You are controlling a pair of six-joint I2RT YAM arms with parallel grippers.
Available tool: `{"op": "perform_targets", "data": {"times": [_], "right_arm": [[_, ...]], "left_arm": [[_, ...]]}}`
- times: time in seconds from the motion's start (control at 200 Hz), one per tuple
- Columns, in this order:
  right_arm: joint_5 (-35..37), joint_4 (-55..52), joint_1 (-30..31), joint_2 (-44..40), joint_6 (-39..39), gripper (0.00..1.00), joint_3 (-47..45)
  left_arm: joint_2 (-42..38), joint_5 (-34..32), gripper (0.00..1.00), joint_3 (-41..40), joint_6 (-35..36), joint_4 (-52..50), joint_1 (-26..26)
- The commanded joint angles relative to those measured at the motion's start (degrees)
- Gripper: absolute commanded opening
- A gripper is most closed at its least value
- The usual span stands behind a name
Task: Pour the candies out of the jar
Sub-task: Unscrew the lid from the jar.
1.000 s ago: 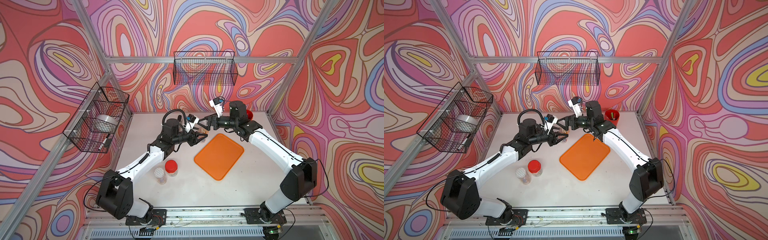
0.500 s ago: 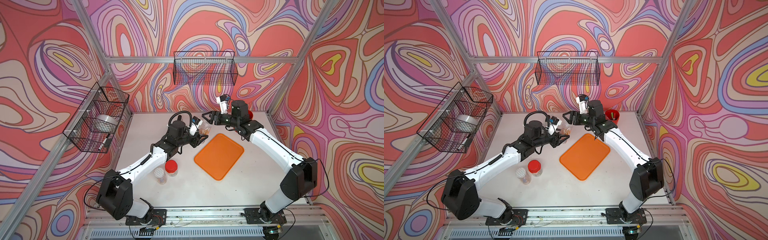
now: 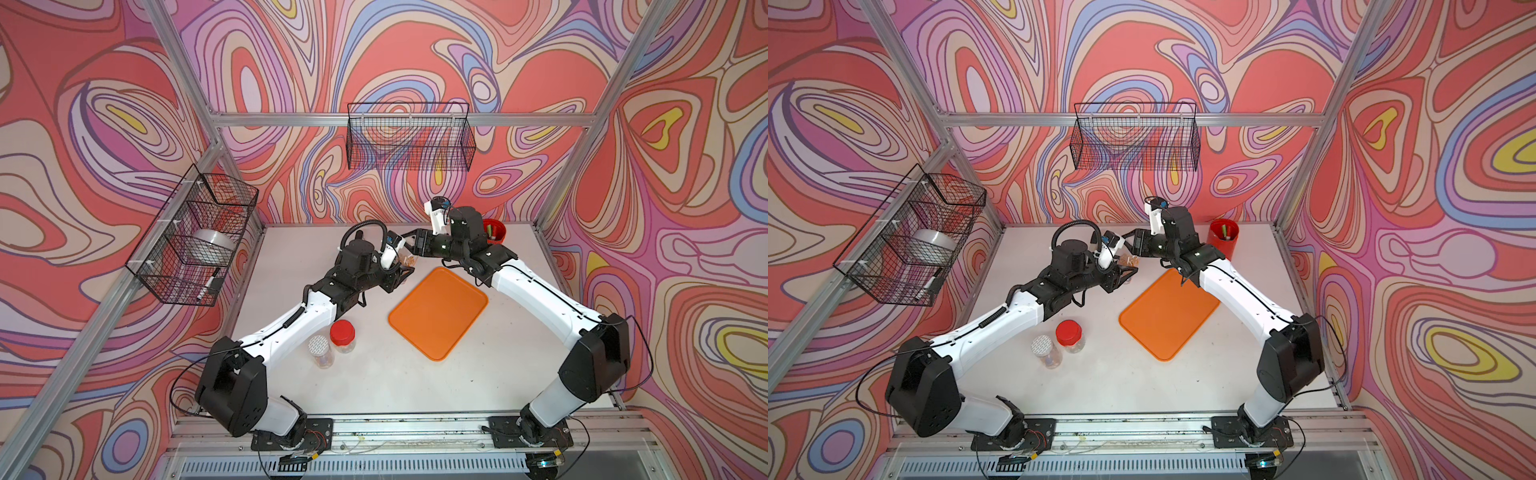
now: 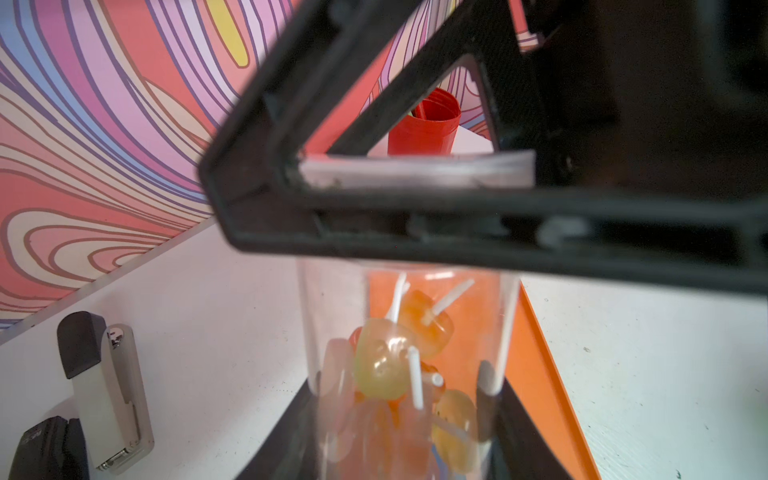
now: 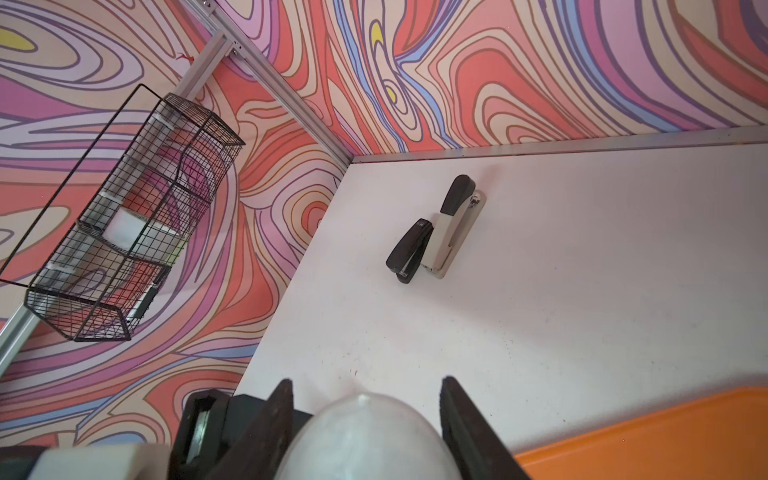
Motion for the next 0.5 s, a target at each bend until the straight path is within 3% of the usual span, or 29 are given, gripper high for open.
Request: {"op": "perform_targets", "data": {"times": [0.0, 0.105, 0.27, 0.376, 0.491], "right_arm": [[-1.2, -0.1, 0.2, 0.3, -2.3, 0.34, 0.2], [-8.8, 1.5, 0.0, -0.6, -8.2, 0.31, 0.0], [-28.5, 6.0, -2.1, -3.0, -15.4, 0.26, -1.9], [-35.8, 8.2, -2.2, -3.9, -16.7, 0.24, -2.9], [-36.0, 6.6, -2.3, -3.9, -17.8, 0.22, -2.8]], "left_arm": [[-0.2, 1.1, 0.0, 1.8, 0.2, 0.7, -0.1], [-0.9, 8.0, 0.0, 1.6, -0.7, 1.8, 1.0], [-2.0, 31.4, 0.0, -1.6, -9.4, 13.4, 6.5], [-2.3, 35.0, 0.0, -0.8, -9.2, 11.8, 6.7], [-2.4, 35.3, 0.0, -0.2, -8.2, 9.8, 6.7]]}}
